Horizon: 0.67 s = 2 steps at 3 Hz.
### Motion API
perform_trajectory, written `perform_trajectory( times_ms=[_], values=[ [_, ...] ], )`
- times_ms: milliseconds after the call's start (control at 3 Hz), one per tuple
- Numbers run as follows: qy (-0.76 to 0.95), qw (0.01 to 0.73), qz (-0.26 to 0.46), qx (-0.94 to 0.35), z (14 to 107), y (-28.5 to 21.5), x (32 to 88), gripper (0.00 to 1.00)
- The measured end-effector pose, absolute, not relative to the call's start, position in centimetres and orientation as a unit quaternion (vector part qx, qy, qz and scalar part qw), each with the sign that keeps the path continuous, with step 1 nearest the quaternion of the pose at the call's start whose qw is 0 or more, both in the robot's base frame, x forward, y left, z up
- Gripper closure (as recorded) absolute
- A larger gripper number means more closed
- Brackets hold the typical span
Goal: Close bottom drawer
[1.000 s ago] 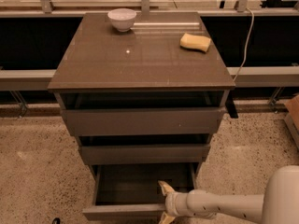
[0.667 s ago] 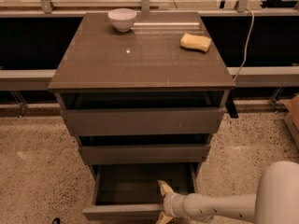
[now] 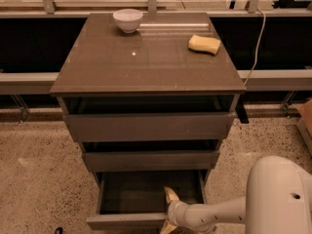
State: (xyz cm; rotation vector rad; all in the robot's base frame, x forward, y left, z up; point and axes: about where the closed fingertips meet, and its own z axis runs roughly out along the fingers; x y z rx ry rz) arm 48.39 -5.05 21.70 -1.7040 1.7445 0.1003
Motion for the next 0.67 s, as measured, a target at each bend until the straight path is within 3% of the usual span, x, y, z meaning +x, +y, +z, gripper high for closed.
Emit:
perform_trajectory(
  times_ms=[333,667],
  values=[
    [0.68,0.343,0.031,-0.648,20.8,-5.1,49.5,0.08],
    [0.684,0.355,0.031,-0.637,20.7,-5.3,51.1,0.08]
  ],
)
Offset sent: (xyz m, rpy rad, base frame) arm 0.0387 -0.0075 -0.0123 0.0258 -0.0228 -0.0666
